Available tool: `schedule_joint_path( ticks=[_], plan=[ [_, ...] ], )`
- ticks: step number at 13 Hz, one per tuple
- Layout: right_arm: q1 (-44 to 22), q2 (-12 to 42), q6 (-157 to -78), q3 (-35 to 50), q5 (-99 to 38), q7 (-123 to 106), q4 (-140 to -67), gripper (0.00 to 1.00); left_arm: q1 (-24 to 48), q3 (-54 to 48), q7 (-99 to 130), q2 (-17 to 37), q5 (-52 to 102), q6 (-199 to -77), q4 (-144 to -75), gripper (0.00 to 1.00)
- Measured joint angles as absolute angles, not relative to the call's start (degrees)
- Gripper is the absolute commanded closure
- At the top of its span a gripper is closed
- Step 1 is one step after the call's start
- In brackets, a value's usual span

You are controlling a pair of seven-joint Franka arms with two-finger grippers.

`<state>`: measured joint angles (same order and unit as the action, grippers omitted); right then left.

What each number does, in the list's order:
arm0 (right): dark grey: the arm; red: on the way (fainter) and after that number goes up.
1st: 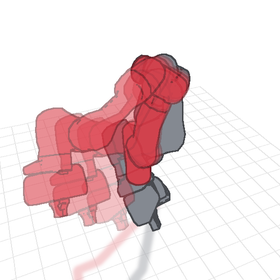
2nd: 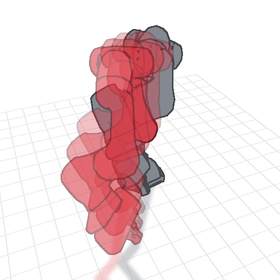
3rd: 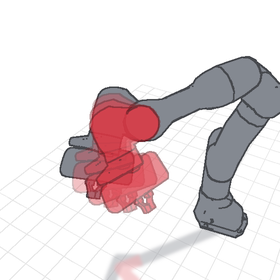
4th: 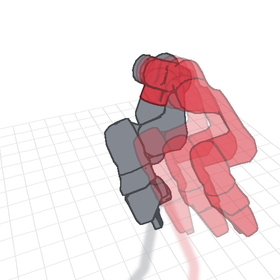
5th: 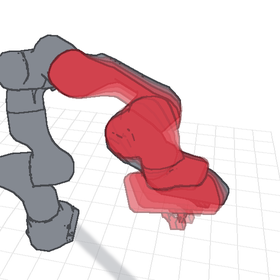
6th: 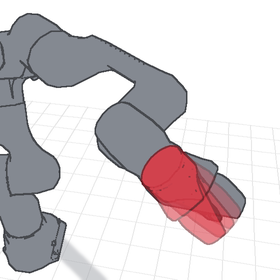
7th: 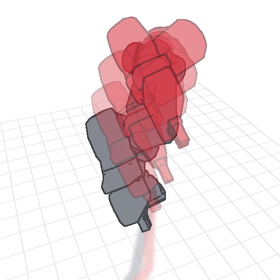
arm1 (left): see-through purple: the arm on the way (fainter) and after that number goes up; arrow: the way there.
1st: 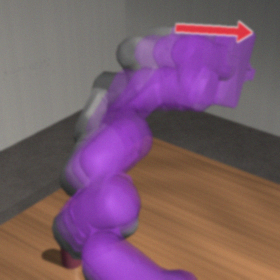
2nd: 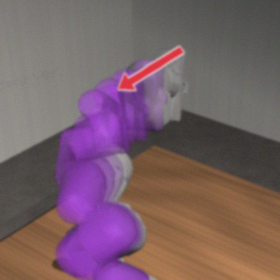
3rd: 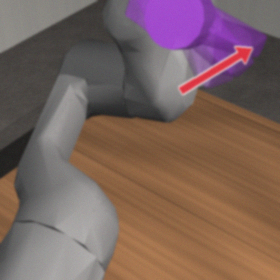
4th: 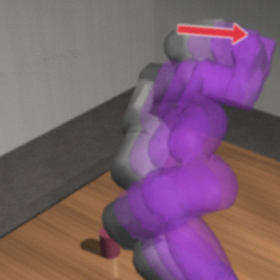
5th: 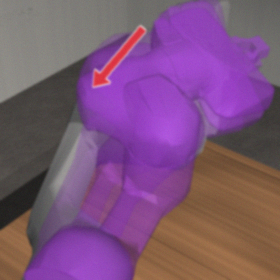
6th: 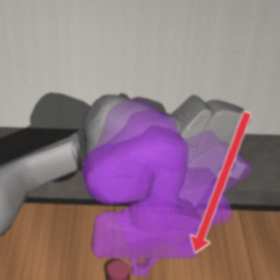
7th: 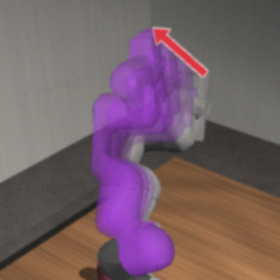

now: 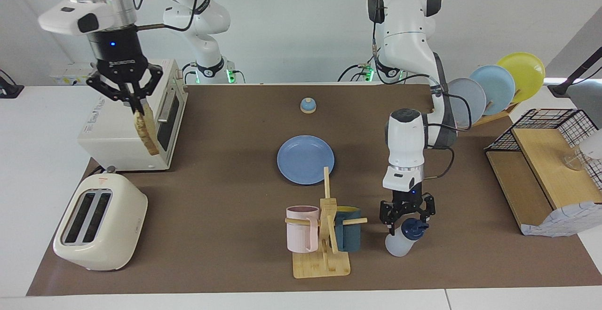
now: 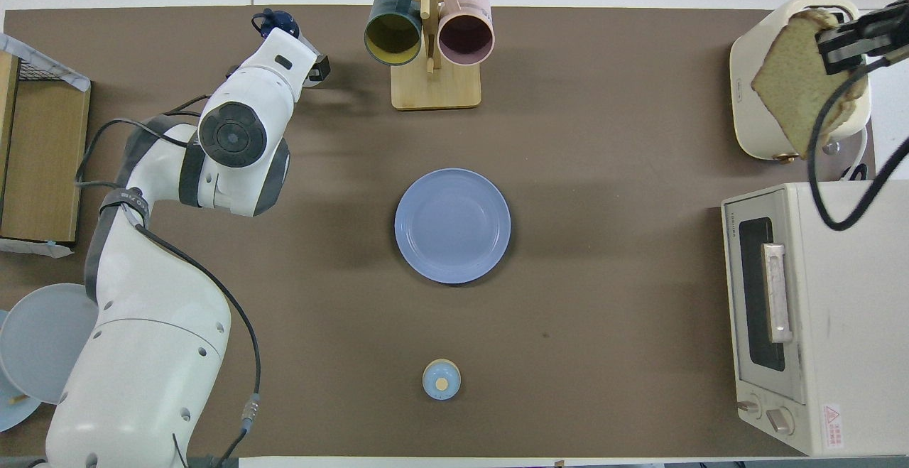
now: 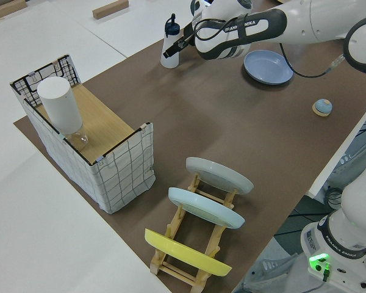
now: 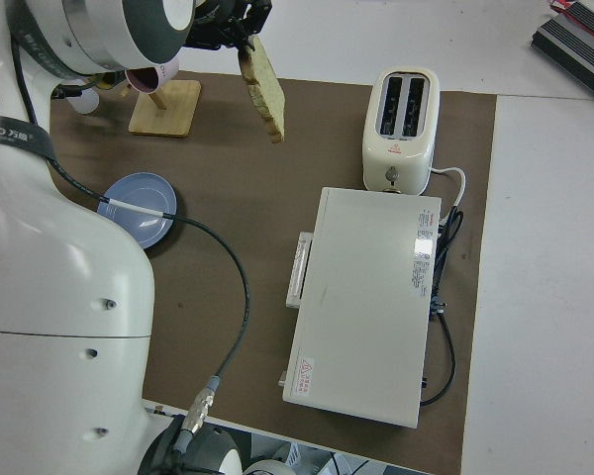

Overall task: Put bread on plate and add seasoning
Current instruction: 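Carry the bread slice onto the blue plate with the right gripper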

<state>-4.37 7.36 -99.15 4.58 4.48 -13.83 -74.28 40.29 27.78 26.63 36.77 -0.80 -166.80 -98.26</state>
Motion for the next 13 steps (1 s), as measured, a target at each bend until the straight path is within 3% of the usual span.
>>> schedule_joint_path(
  ticks=[3,7,11,13],
  plan=[
    [-7.8,5.7,-100.5,5.1,-2.8,-3.3,-81.0,1.00,36.4,23.4,26.6,37.4,-0.8,-166.8,-95.4,0.00],
    [-17.4,0.2,-114.4,5.5,-4.6,17.5,-96.2,1.00,35.1,22.5,26.6,39.0,-0.8,-166.8,-93.8,0.00],
    [-26.8,1.1,-131.5,5.5,-4.6,31.2,-107.1,1.00,34.9,21.9,27.0,40.9,-0.8,-167.9,-92.9,0.01],
    [-29.2,3.8,-138.8,5.5,-4.6,33.3,-109.9,1.00,34.9,21.9,27.0,41.2,-0.8,-168.3,-92.6,0.64]
  ],
)
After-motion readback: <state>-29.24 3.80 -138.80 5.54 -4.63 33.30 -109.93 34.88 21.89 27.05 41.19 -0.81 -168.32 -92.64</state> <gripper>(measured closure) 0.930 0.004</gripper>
